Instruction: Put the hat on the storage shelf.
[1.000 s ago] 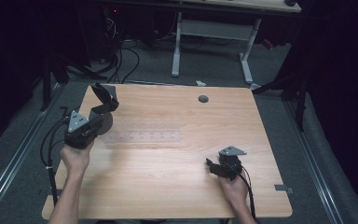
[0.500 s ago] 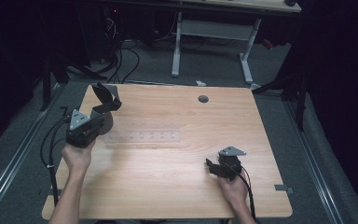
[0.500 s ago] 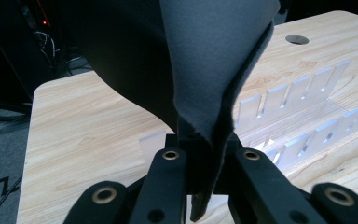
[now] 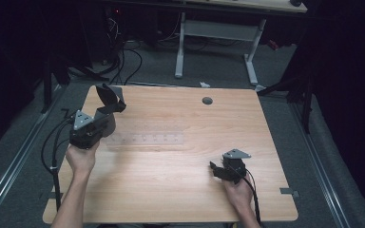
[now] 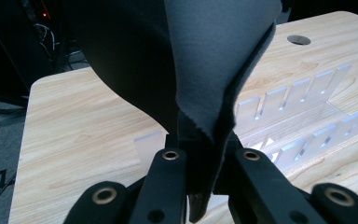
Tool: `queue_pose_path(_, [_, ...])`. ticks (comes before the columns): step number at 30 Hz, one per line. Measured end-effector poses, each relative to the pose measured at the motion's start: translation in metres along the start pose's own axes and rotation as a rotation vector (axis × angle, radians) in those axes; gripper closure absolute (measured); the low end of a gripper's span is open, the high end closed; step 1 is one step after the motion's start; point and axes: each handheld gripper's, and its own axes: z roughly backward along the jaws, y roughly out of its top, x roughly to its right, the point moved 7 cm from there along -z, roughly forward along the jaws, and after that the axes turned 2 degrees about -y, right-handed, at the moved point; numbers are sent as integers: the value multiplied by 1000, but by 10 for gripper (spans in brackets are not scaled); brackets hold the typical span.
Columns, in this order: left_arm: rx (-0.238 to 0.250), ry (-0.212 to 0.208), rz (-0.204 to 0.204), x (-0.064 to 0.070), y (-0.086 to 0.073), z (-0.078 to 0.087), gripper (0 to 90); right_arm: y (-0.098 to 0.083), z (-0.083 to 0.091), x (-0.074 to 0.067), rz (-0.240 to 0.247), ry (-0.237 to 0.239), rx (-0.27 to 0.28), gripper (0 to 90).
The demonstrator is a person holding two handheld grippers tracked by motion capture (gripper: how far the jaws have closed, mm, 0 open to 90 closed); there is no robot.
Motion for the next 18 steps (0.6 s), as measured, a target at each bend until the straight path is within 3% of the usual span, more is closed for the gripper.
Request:
queue_pose_path(7, [-15,6,-23,-1,-7,-2,867,0,0,0,-1,0,0,362])
queue_pose_path(14, [-14,0,6,-7,-14,-2,866,0,0,0,-1,1,0,361])
queue_pose_path(18, [-33,4,-3,-11,-23,0,865,0,0,0,-1,2,0,359])
